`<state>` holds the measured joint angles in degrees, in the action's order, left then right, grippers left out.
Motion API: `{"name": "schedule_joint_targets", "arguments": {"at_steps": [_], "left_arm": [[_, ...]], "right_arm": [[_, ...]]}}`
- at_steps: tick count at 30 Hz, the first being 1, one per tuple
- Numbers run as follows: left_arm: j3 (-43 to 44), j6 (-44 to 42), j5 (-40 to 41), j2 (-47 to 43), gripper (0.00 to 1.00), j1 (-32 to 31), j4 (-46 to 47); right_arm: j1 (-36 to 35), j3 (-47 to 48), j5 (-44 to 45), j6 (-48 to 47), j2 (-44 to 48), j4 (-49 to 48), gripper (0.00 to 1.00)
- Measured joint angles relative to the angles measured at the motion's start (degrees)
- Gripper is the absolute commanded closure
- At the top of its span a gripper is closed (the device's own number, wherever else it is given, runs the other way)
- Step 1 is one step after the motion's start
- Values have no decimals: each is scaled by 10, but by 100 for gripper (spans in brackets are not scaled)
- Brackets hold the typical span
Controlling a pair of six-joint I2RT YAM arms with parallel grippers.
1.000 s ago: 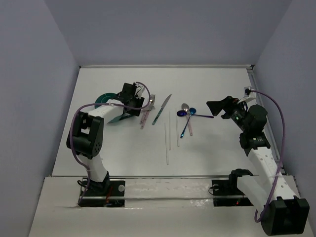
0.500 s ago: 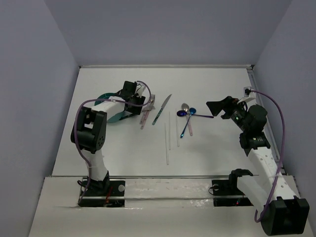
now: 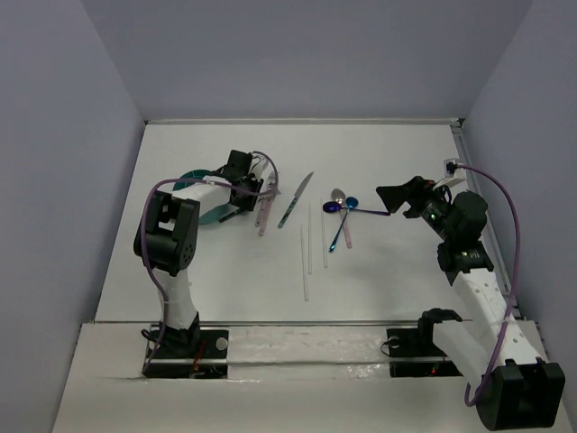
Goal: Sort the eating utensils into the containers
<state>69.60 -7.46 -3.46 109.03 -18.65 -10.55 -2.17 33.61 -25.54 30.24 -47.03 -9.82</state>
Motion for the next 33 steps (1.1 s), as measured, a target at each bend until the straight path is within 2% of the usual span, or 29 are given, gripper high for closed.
{"name": "schedule_joint_targets", "arguments": {"at_steps": [3,7,10,19,27,33], "left_arm": [[0,-1,1,0,79,-2,1],[0,-4,5,0,93,-6,1],[0,-4,10,0,100,-9,2],[-11,-6,7,-28,100,-35,-1],[-15,1,-34,-167,100,-52,24],[-19,40,-29,-264,100,-44,78]], "right_arm": [[0,0,0,0,0,0,4],[0,0,0,0,0,0,4],[0,0,0,0,0,0,4],[0,0,-1,0,1,0,4],[0,0,-4,0,0,0,4],[0,0,-4,0,0,0,4]]}}
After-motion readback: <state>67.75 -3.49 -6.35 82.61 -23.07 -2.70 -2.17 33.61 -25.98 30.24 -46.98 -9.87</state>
